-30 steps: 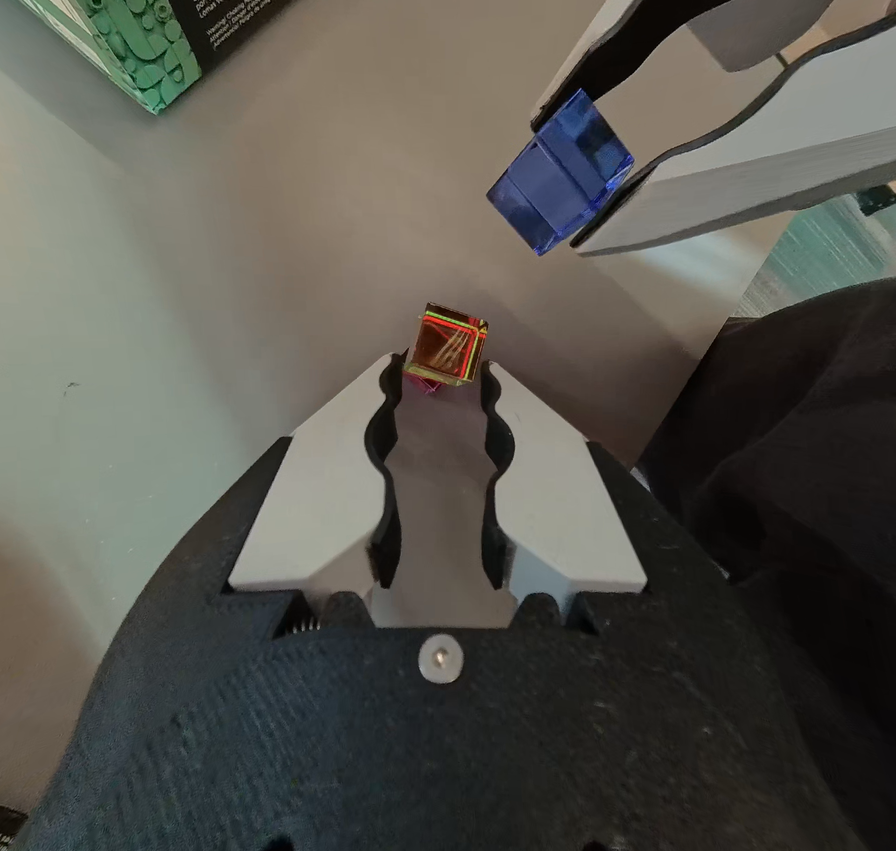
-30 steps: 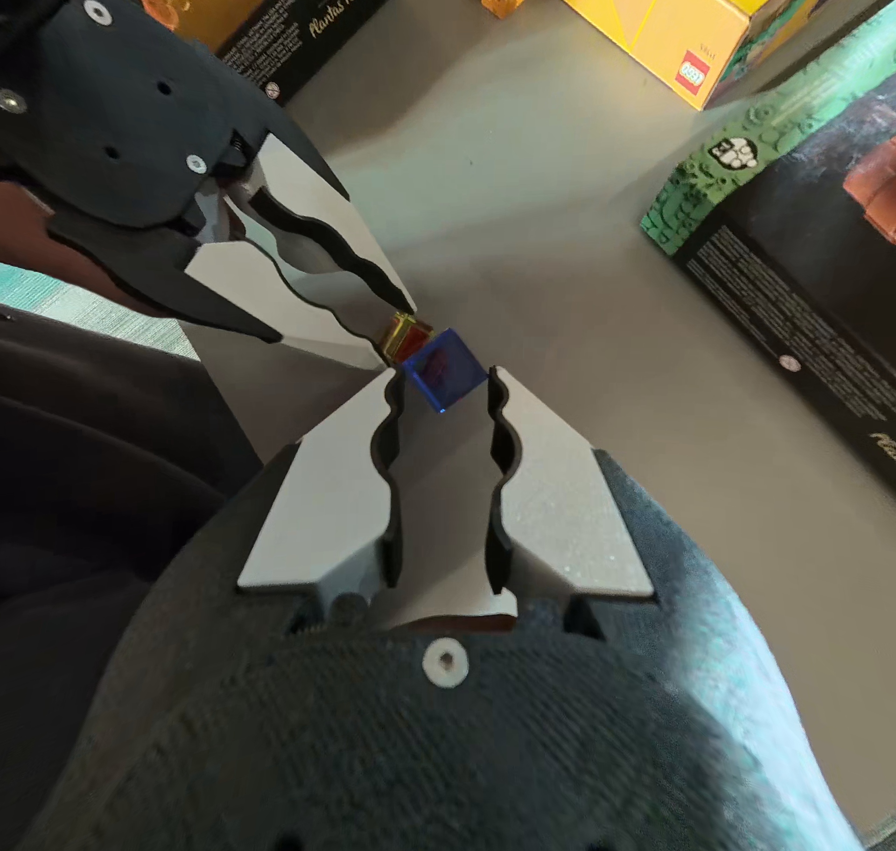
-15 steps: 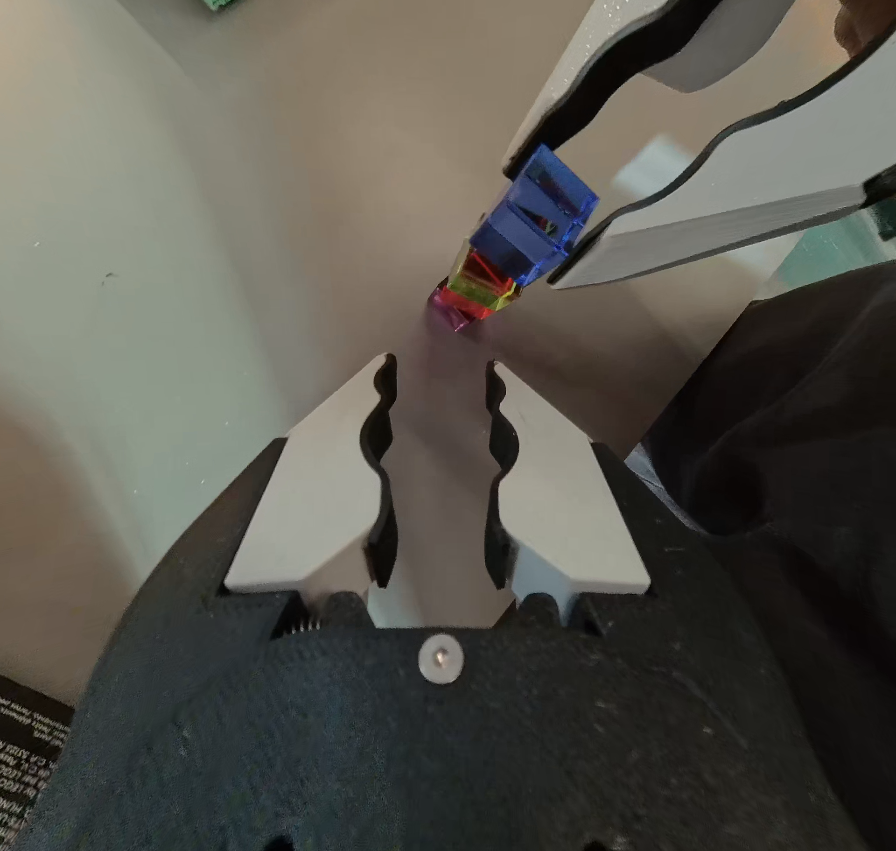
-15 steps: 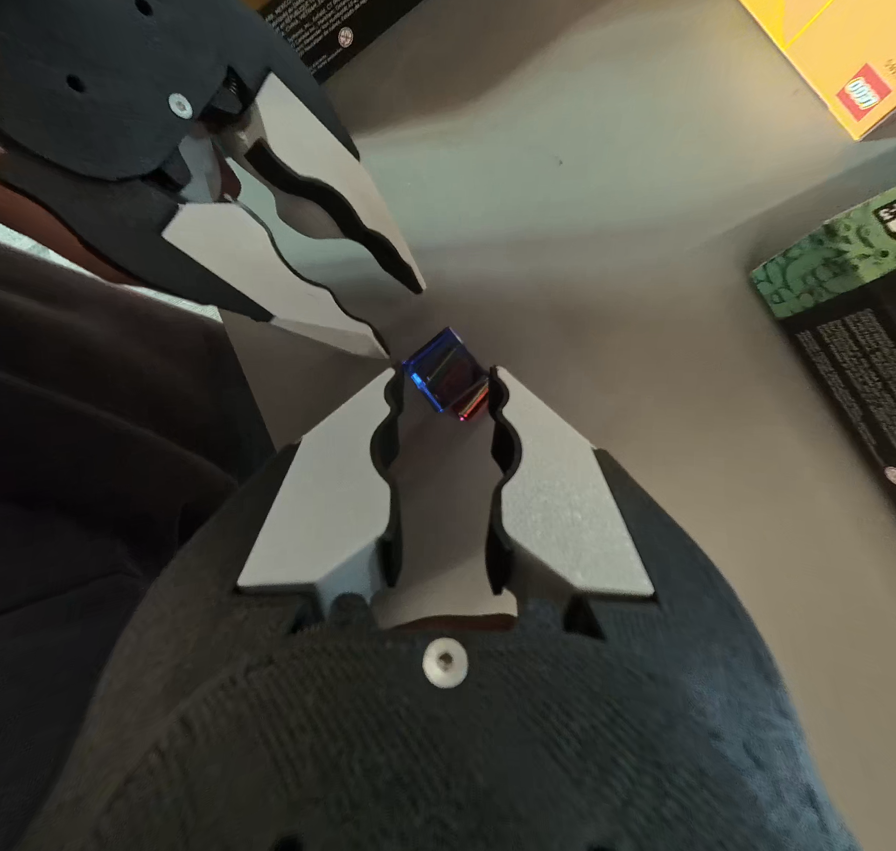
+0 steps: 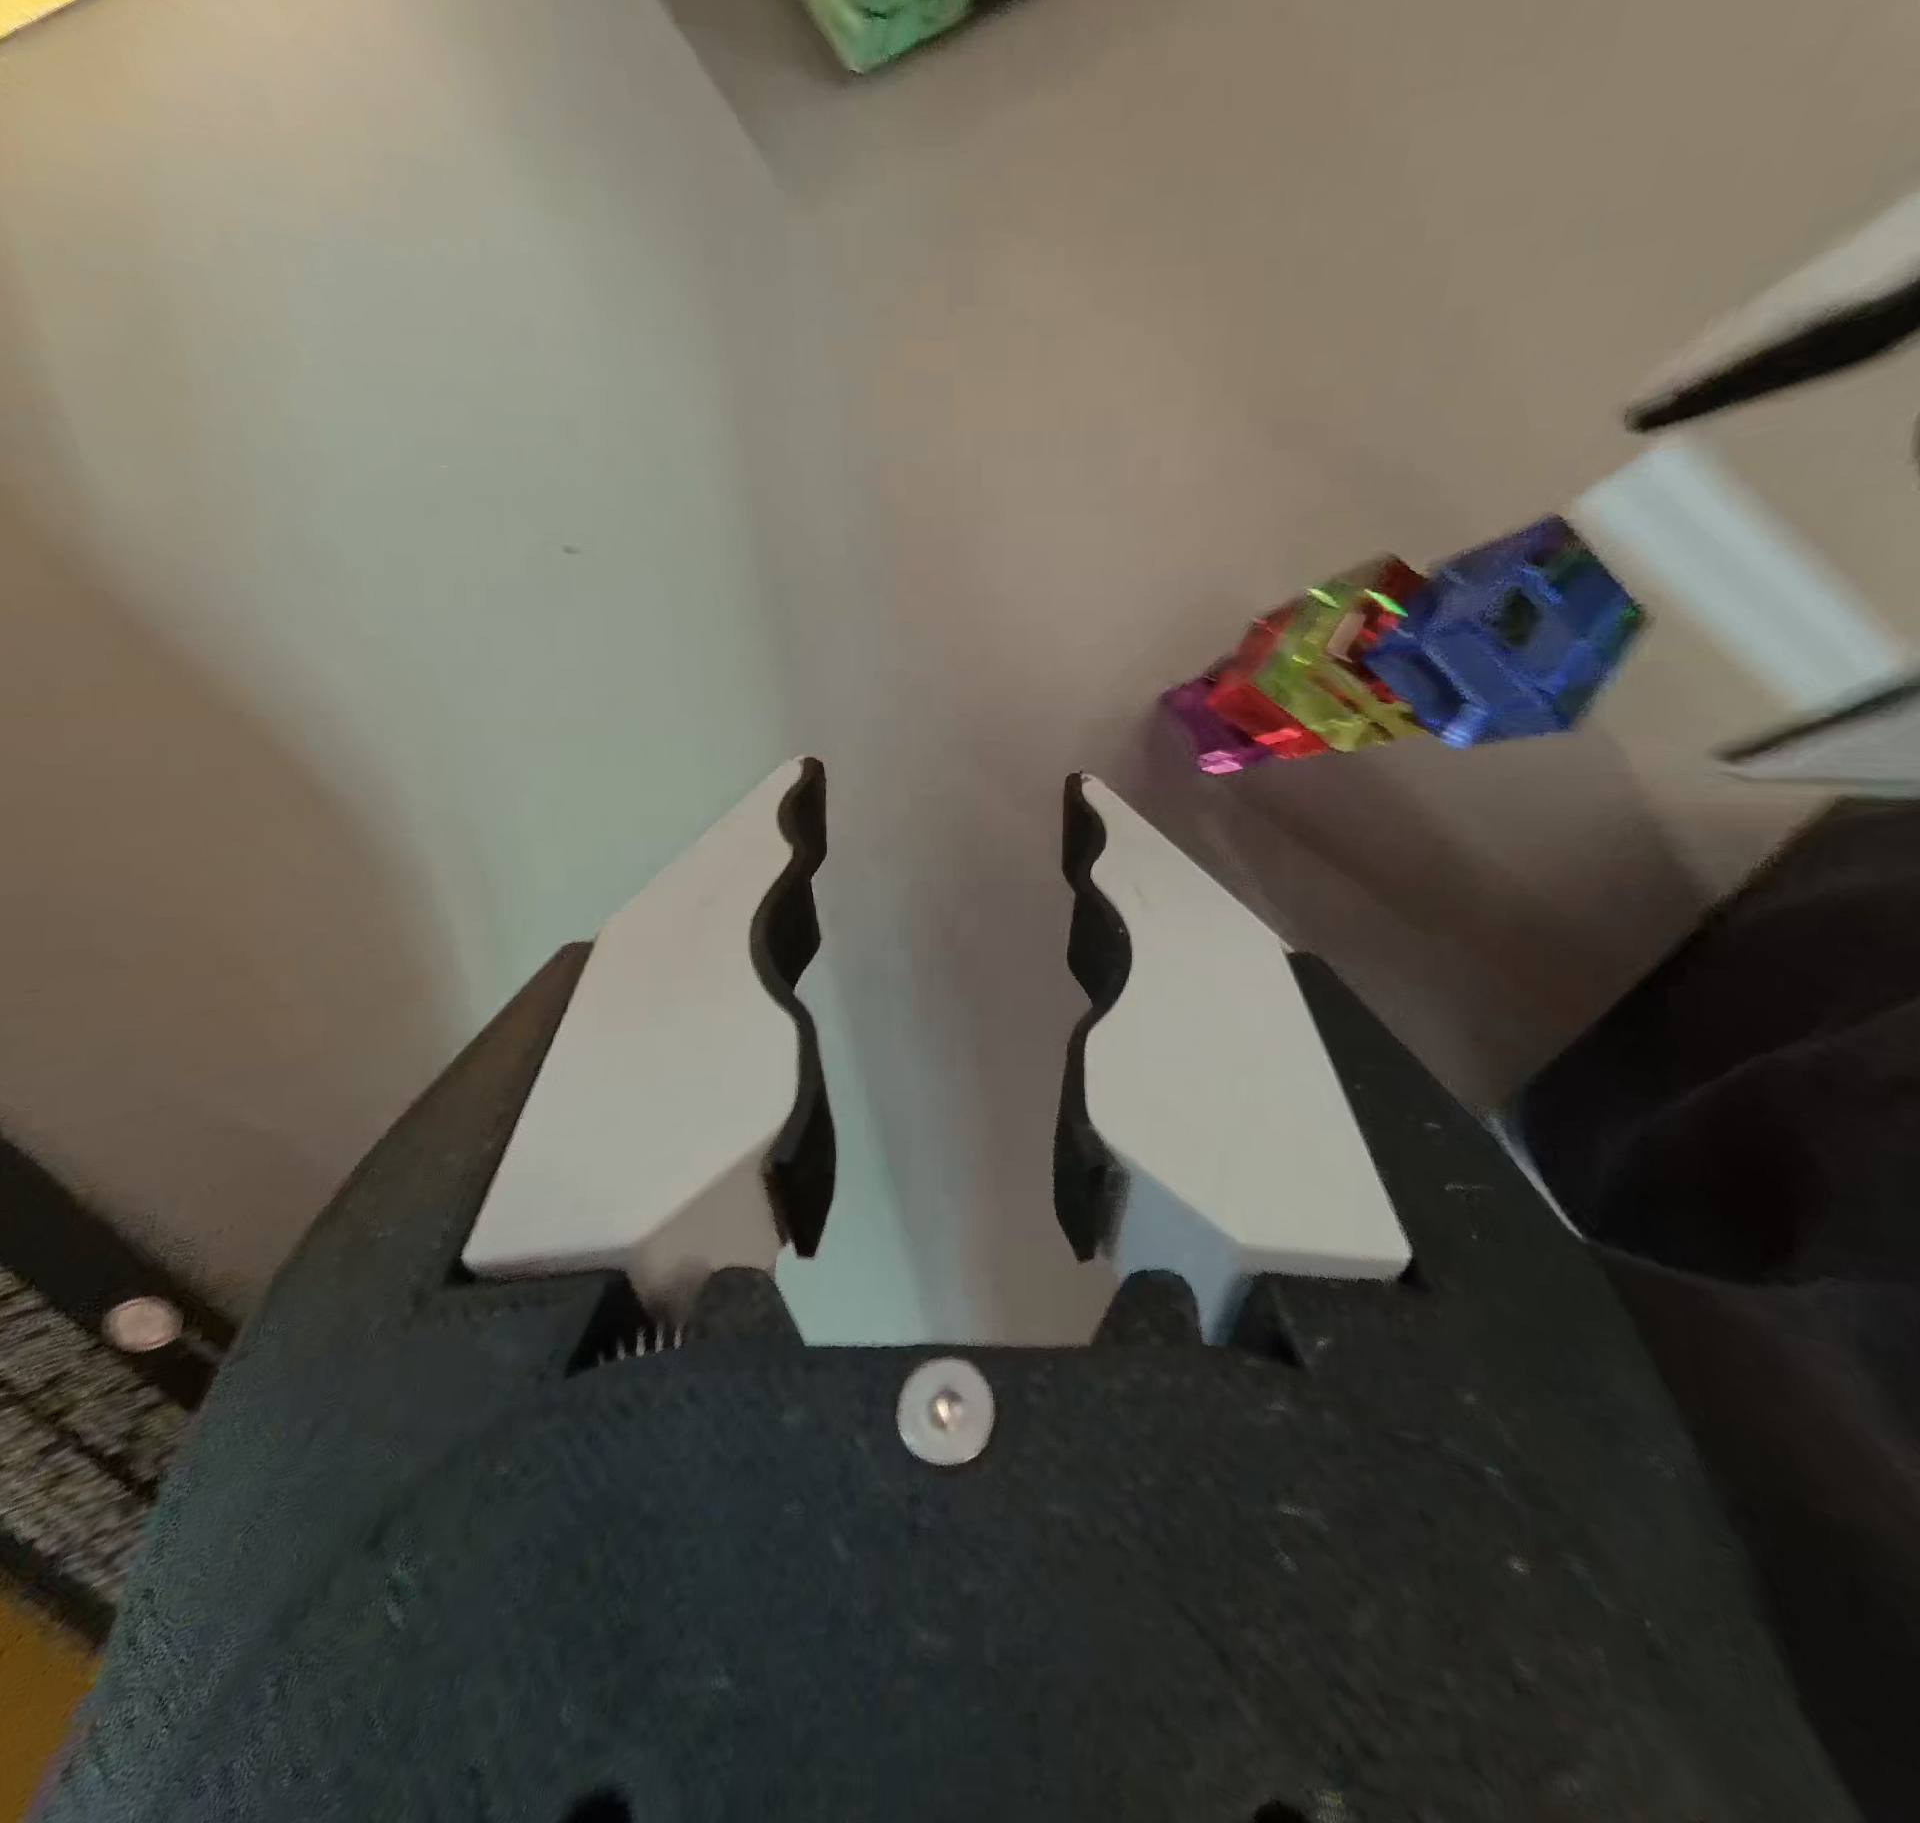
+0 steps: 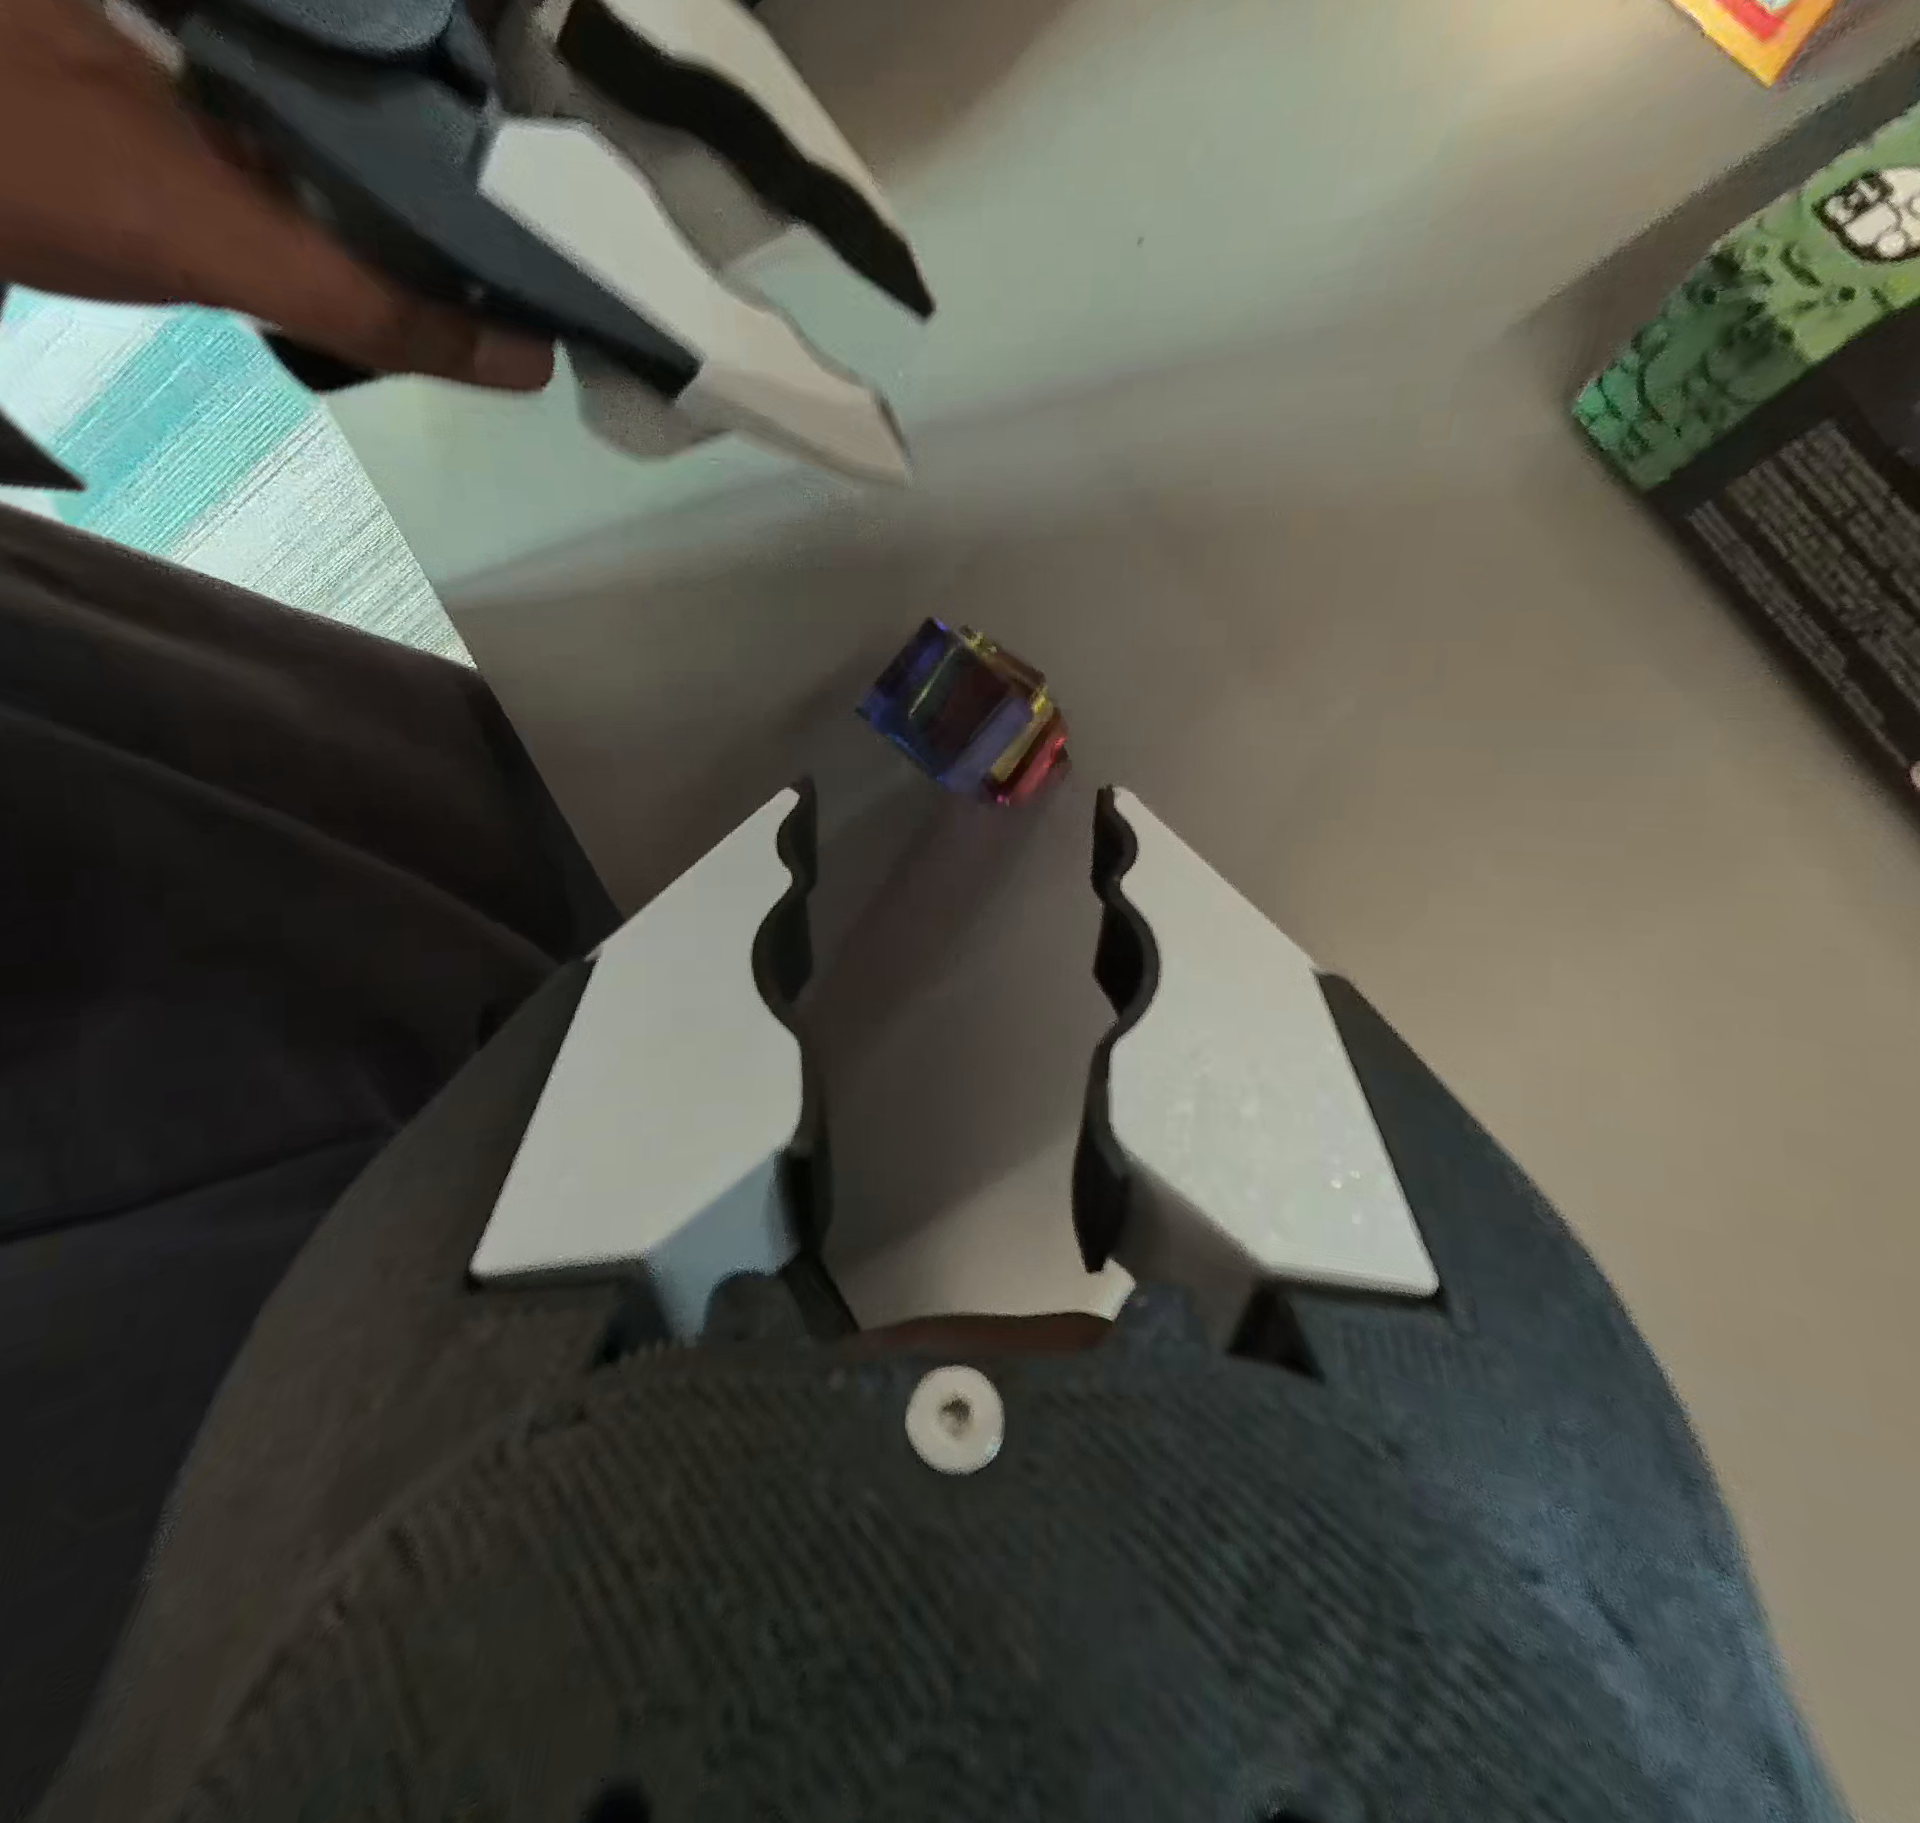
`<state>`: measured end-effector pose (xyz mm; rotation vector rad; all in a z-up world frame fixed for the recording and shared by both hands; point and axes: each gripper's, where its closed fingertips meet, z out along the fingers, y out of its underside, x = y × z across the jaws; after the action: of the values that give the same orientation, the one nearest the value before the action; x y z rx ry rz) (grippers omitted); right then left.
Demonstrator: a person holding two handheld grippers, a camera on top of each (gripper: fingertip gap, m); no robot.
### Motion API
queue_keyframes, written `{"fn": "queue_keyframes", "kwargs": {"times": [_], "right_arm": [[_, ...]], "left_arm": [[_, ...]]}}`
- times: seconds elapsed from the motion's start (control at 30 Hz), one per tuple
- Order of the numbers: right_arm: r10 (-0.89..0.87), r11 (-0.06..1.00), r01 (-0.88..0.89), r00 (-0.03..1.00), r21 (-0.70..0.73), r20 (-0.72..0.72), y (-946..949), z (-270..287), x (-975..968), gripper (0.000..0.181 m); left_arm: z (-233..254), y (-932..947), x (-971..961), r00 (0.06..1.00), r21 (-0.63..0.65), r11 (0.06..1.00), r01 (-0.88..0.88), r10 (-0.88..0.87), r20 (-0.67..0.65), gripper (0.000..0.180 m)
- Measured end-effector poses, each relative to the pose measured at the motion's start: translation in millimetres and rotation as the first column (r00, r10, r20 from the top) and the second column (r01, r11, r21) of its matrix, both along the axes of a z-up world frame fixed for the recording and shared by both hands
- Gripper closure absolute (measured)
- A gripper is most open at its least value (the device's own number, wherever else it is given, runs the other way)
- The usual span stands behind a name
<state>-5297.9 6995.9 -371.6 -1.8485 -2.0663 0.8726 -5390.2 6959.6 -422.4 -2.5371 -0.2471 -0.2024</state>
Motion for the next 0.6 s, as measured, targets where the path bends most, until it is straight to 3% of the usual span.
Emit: {"fn": "queue_keyframes", "kwargs": {"times": [0.2, 0.33, 0.5, 0.6], "right_arm": [[-0.101, 0.995, 0.101, 0.994, -0.013, 0.043, 9.3, 0.8, 28.2, 0.128], [-0.181, 0.983, 0.183, 0.981, -0.019, 0.072, 19.5, 2.6, 47.2, 0.129], [-0.213, 0.977, 0.212, 0.971, 0.026, 0.107, 31.0, 4.8, 68.6, 0.13], [-0.214, 0.976, 0.209, 0.971, 0.057, 0.108, 34.6, 5.5, 73.5, 0.132]], "left_arm": [[-12.4, 6.0, -113.9, 0.92, -0.032, 0.938, -0.346, 0.332, -0.209, 0.136], [-16.7, 21.2, -191.1, 0.825, -0.005, 0.848, -0.529, 0.513, -0.236, 0.134], [-38.3, 48.3, -236.4, 0.808, -0.056, 0.818, -0.573, 0.553, -0.203, 0.132], [-45.5, 58.2, -233.3, 0.839, -0.095, 0.838, -0.538, 0.521, -0.156, 0.154]]}}
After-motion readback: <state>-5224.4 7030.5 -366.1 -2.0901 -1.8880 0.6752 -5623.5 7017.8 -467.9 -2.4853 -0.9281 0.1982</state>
